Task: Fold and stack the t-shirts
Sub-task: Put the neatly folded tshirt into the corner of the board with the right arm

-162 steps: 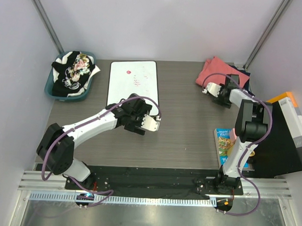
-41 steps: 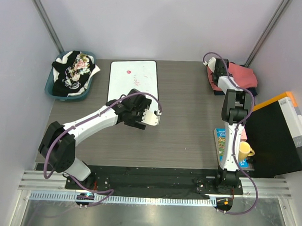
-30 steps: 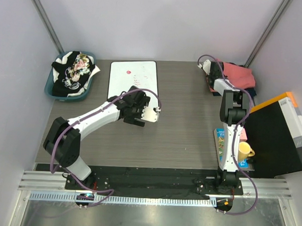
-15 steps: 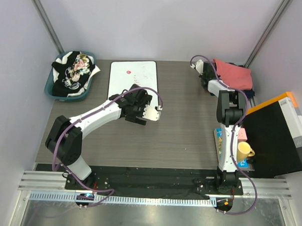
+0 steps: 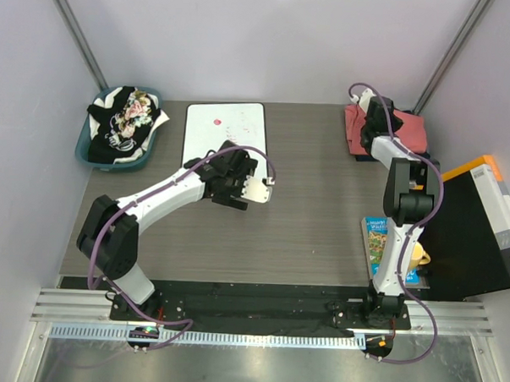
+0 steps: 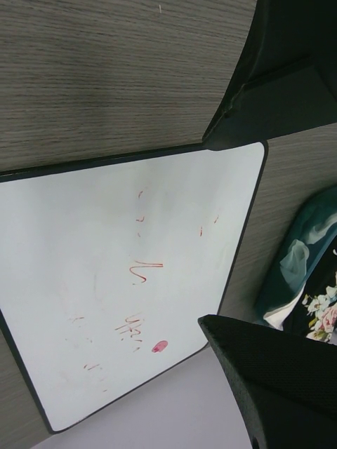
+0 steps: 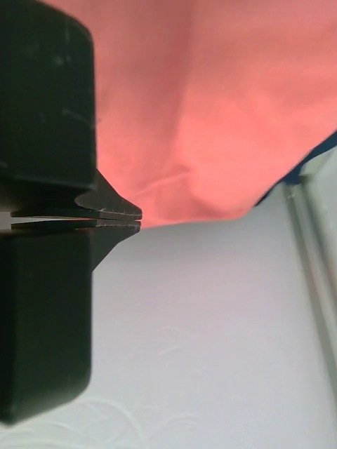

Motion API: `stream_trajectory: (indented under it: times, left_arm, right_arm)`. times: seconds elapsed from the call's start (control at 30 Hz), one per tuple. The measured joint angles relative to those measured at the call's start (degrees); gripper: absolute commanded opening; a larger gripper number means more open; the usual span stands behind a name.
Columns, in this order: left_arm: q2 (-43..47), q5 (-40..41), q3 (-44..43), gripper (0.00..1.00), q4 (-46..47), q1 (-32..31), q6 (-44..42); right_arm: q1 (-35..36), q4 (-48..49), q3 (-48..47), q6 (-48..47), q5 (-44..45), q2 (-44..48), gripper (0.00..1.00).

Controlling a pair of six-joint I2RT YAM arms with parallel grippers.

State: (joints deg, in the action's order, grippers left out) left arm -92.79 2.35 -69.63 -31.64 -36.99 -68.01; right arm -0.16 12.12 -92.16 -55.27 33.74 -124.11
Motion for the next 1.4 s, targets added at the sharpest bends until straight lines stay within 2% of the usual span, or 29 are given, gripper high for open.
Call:
stream_trajectory:
  times: [0.17, 0.37, 0.77, 0.9, 0.93, 0.97, 1.0, 1.13, 1.23, 1.33, 1.4]
  left_arm:
    - [0.0, 0.0, -0.94, 1.0, -0.22, 0.0, -0.11]
    - [-0.09, 0.07, -2.51, 1.0, -1.14, 0.02, -0.28]
    - [-2.16, 0.24, -5.92, 1.0, -2.75, 0.74, -1.4]
    - [-3.3, 0.72, -7.63, 1.0, -2.38, 1.09, 1.64]
    - [-3.54, 0.92, -8.24, 1.0, -2.1, 1.25, 2.64]
    - [-3.85, 1.49, -9.18, 1.0, -1.46, 1.6, 5.11]
    - [-4.09, 2.1, -10.25, 1.0, -0.61, 2.03, 7.56]
    - [-4.13, 4.13, -14.91, 1.0, 2.51, 4.96, 18.32]
    - [-3.61, 4.85, -17.99, 1.0, 4.07, 8.24, 28.65]
    - [-1.18, 4.85, -17.86, 1.0, 4.11, 11.69, 37.88]
    - [2.8, 5.03, -14.14, 1.0, 4.87, 13.99, 44.0]
  right_arm:
    - [-4.92, -0.07, 4.33, -2.36, 1.66, -0.42, 0.01]
    - [-9.64, -0.39, 4.72, -6.71, 2.64, -5.84, 0.01]
    - [-10.19, -2.23, 3.34, -8.72, 2.84, -8.52, 0.01]
    - [-10.1, -1.99, 1.75, -7.52, 2.99, -8.22, 0.02]
    - [-10.05, -2.32, 1.57, -6.6, 2.93, -7.76, 0.17]
    - [-9.94, -3.04, 1.51, -5.44, 2.73, -6.86, 0.74]
    - [-9.79, -4.33, 1.51, -3.58, 2.34, -5.57, 0.99]
    - [-8.61, -13.75, 0.24, 5.27, -1.97, 2.51, 1.0]
    - [-7.34, -24.79, -2.64, 16.48, -11.21, 10.91, 1.0]
    - [-5.62, -31.43, -3.13, 28.37, -18.53, 19.58, 1.0]
    - [-3.89, -34.21, -1.6, 35.67, -21.53, 25.33, 1.0]
